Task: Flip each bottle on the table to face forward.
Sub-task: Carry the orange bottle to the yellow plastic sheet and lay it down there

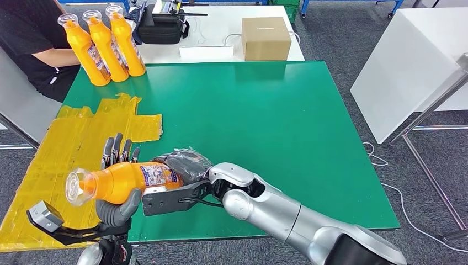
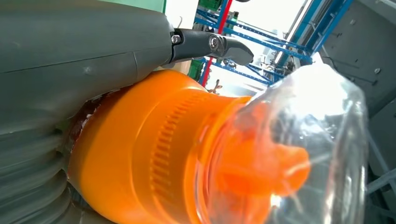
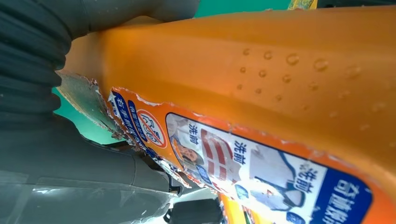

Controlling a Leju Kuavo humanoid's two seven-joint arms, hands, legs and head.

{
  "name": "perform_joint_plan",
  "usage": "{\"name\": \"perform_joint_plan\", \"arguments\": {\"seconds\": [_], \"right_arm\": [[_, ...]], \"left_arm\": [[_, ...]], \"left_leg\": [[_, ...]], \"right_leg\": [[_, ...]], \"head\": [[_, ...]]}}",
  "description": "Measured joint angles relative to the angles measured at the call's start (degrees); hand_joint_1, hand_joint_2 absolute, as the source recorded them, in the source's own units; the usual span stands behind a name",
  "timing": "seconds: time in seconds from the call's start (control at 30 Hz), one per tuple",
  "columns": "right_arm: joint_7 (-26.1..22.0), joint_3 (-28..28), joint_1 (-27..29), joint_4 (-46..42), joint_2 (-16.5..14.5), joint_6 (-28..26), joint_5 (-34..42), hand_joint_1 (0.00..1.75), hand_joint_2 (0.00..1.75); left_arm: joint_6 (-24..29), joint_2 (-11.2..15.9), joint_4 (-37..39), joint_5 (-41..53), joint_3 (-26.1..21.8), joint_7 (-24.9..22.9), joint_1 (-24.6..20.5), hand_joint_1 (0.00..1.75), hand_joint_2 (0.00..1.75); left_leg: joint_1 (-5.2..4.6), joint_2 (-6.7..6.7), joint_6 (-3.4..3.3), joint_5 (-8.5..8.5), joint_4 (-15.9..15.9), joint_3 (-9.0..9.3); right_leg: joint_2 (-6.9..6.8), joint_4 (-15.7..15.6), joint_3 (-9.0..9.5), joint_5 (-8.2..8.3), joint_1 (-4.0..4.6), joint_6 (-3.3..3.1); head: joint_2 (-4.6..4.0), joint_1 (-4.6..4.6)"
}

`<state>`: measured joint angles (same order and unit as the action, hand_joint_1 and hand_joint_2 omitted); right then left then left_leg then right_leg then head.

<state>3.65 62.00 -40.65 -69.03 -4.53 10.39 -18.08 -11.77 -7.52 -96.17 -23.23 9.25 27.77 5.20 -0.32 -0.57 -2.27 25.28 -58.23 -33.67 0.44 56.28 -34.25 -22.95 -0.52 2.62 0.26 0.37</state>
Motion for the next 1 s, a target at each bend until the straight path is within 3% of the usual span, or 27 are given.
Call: {"name": "perform_joint_plan", "arguments": {"seconds": [0.57, 0.7, 1.0], "right_arm": [[0.0, 2.75, -0.01, -2.68, 1.4, 0.25, -0.74, 1.75, 1.75], [0.02, 3.85, -0.02, -3.89, 2.22, 0.25, -0.8, 1.75, 1.75], [0.03, 4.47, -0.14, -4.44, 2.66, 0.15, -0.7, 1.75, 1.75]], "left_arm": [[0.56, 0.0, -0.02, 0.0, -0.21, 0.3, 1.16, 0.0, 1.75], [0.44, 0.0, -0.02, 0.0, -0.2, 0.66, 1.75, 1.75, 1.75], [0.06, 0.0, -0.02, 0.0, -0.15, 1.42, 1.92, 1.75, 1.75]], "left_leg": [[0.0, 0.0, 0.01, 0.0, 0.0, 0.0], [-0.01, 0.0, 0.01, 0.0, 0.0, 0.0], [0.0, 0.01, 0.01, -0.01, 0.0, 0.01]], "right_leg": [[0.0, 0.0, 0.0, 0.0, 0.0, 0.0], [0.0, -0.01, 0.0, 0.0, -0.01, 0.0], [0.0, 0.0, 0.0, 0.01, 0.01, 0.0]], "head": [[0.0, -0.02], [0.0, -0.01], [0.0, -0.02]]}}
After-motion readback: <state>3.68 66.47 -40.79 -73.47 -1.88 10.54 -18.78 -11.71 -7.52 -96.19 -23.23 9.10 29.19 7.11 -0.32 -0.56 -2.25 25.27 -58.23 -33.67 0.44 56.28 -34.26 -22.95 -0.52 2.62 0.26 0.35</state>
